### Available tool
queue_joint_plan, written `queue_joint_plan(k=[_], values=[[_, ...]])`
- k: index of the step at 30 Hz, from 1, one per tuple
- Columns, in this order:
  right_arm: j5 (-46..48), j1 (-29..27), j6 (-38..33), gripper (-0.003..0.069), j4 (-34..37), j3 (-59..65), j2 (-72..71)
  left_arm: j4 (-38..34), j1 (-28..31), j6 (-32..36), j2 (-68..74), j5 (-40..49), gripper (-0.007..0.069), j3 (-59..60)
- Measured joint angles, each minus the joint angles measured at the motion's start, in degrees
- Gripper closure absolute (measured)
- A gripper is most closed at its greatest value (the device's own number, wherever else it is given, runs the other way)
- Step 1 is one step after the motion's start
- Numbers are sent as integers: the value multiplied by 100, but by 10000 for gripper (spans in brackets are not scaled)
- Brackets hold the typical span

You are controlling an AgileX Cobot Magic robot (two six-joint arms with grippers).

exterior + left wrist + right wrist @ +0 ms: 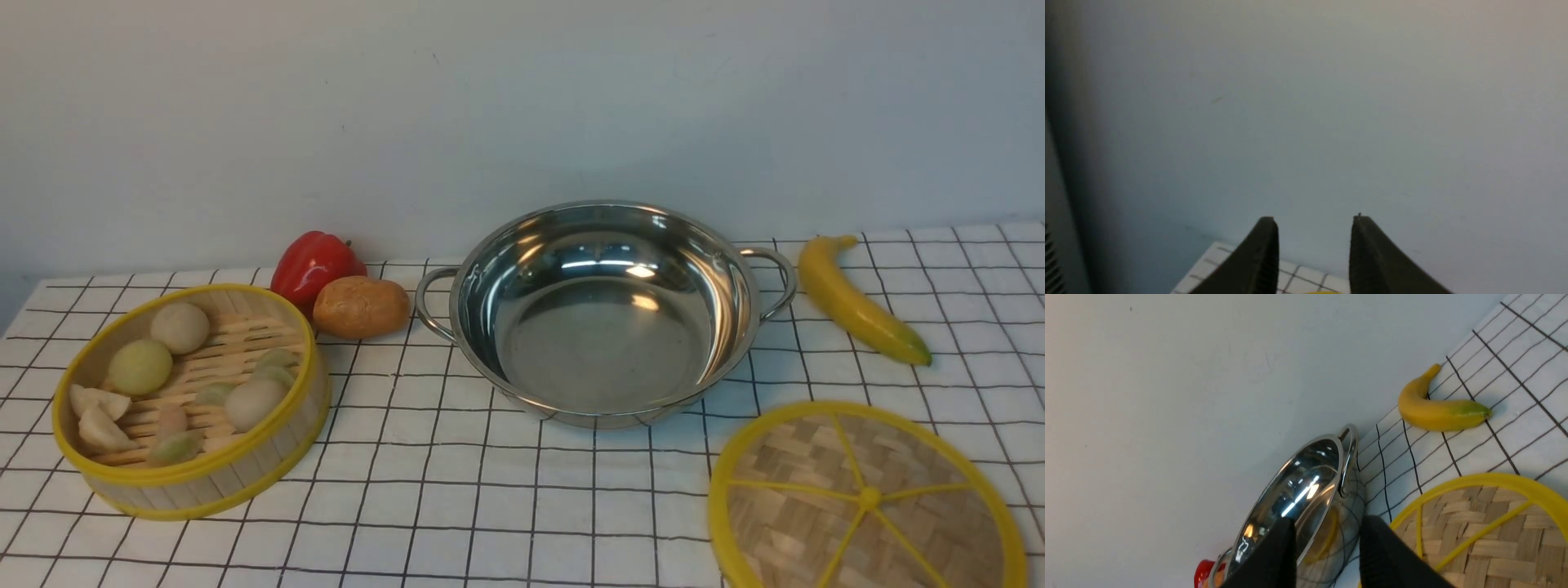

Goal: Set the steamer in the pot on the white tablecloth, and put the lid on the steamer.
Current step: 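Grasp the rim of the steamer basket holding the buns with the left gripper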

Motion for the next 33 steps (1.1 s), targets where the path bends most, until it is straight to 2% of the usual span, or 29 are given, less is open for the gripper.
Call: queue_joint_plan(k=[1,2,6,12,21,25,29,33], values=[[13,0,0,417,0,0,0,0,115,-12,49,22,382,-32],[117,0,0,417,0,0,0,0,539,-68,450,277,382,-281],[236,0,0,417,0,0,0,68,1017,-57,1288,917,382,-631],[288,0,0,417,0,0,0,95,1040,551,2806,1844,382,-868],[681,0,0,417,58,0,0,-69,1040,772,4224,2038,382,-1458],[726,0,0,417,109,0,0,-680,1040,873,4743,2059,382,-1736],[751,0,0,417,123,0,0,-1246,1040,1313,5160,2158,382,-1940],[756,0,0,417,123,0,0,-1467,1040,1634,5415,2185,382,-2047]])
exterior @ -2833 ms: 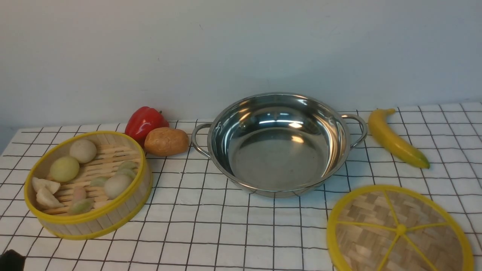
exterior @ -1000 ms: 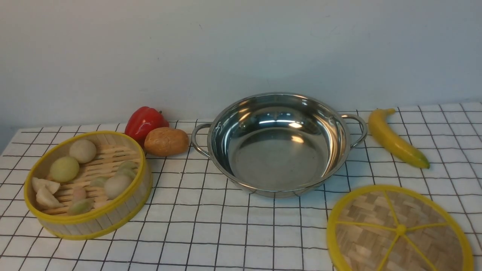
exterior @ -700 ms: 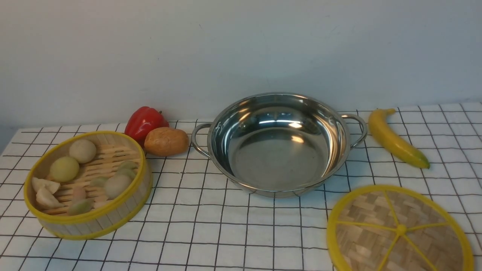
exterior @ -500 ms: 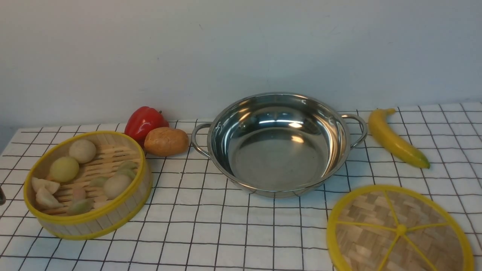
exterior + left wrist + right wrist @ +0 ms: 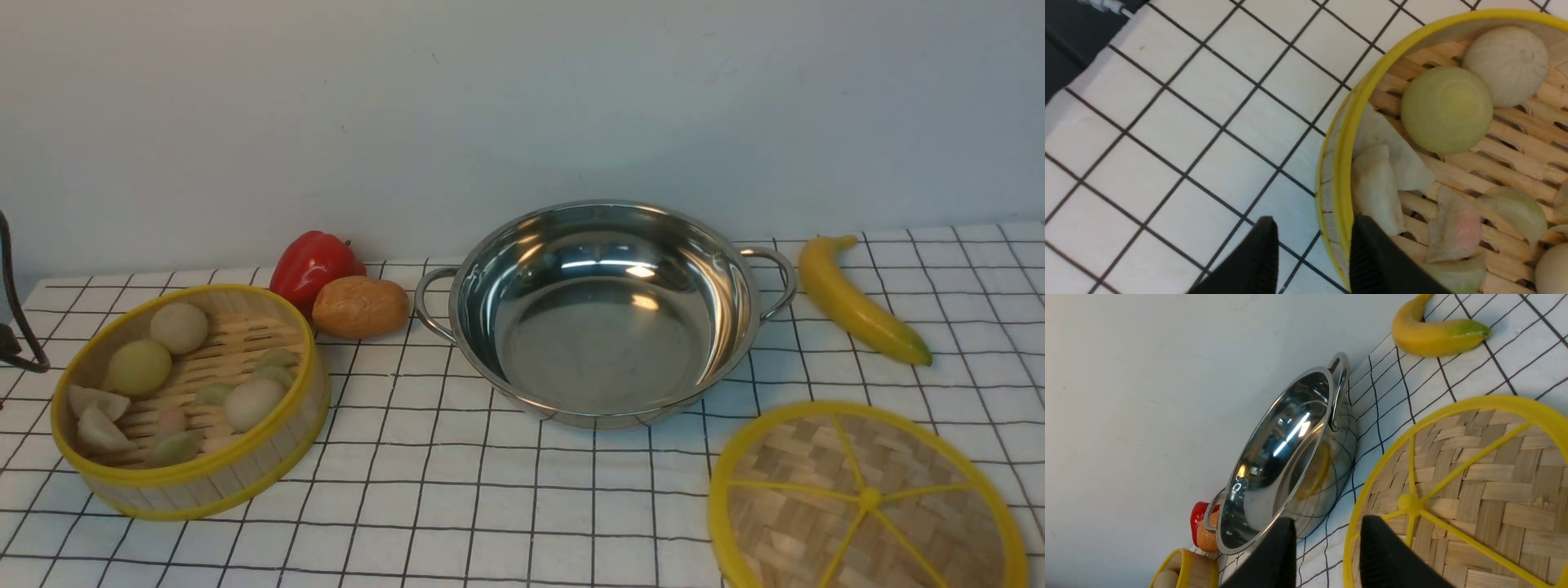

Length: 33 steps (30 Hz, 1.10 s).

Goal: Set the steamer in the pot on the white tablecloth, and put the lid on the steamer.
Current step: 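Grasp the rim of the steamer basket holding the buns with the left gripper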

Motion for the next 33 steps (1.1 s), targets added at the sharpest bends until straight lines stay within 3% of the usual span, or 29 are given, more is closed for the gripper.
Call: queue_joint_plan(k=[16,28,33], values=[[23,0,0,417,0,0,0,-808,0,138,881,-125,382,-42],[46,0,0,417,0,0,0,-2117,0,1069,1188,-388,382,-48],[52,0,0,417,0,0,0,-2248,0,1510,1317,-523,382,-175]])
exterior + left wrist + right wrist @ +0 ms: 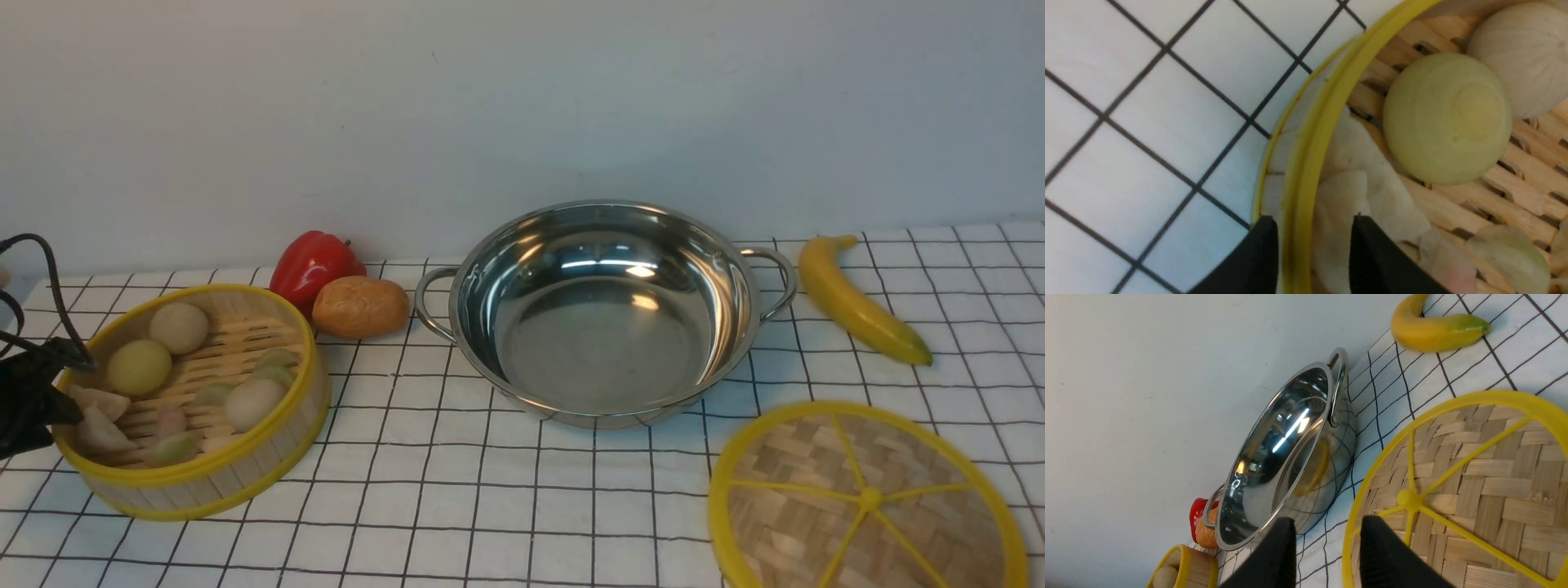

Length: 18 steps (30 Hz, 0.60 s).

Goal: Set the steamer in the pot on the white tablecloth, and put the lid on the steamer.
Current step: 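Grasp the rim of the steamer basket holding the buns with the left gripper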

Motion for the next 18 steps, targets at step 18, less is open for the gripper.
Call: queue_joint_plan(k=[18], values=[[6,0,0,417,0,0,0,470,0,80,192,-103,417,-119]])
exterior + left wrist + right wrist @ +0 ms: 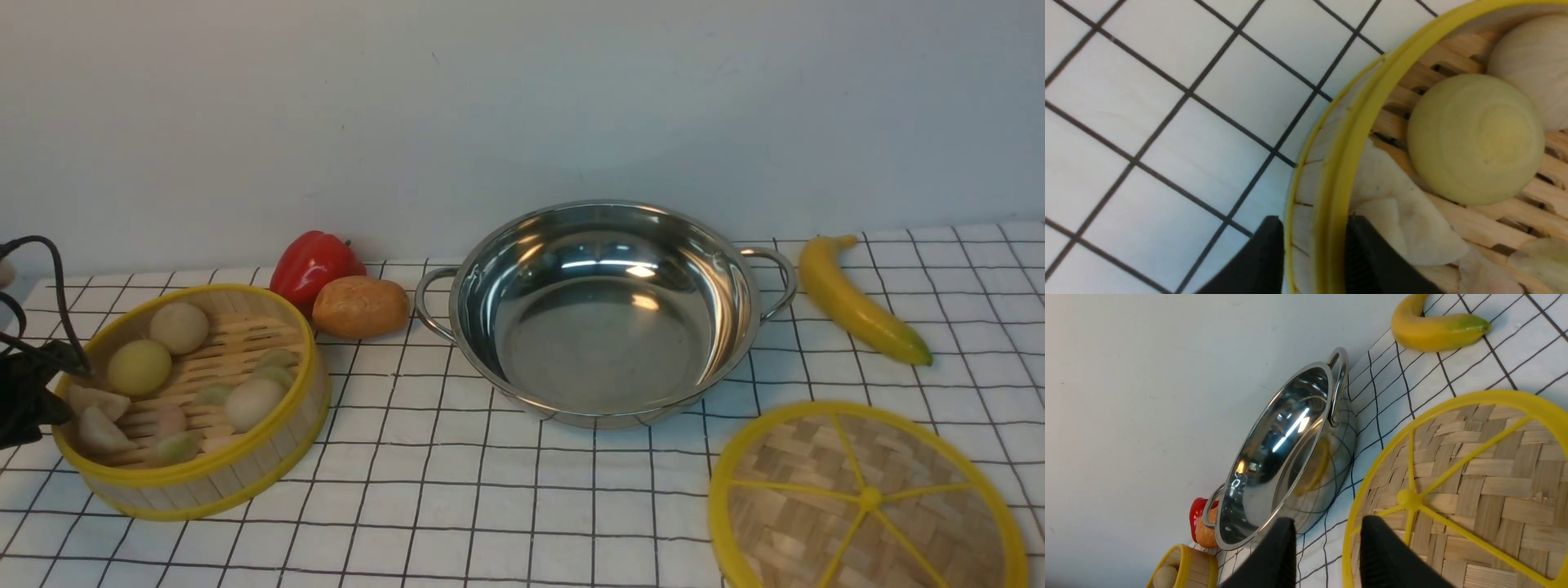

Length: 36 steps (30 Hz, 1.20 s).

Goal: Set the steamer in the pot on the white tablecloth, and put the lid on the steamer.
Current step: 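Grasp the rim of the steamer basket holding the buns with the left gripper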

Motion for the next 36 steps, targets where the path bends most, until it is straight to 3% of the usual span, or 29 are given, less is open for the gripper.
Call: queue_joint_plan(k=[22,30,36], values=[[0,0,0,417,0,0,0,34,-5,-23,423,35,420,-98],[0,0,0,417,0,0,0,145,-11,27,423,36,573,-98],[0,0,0,417,0,0,0,261,12,27,313,115,575,-91]])
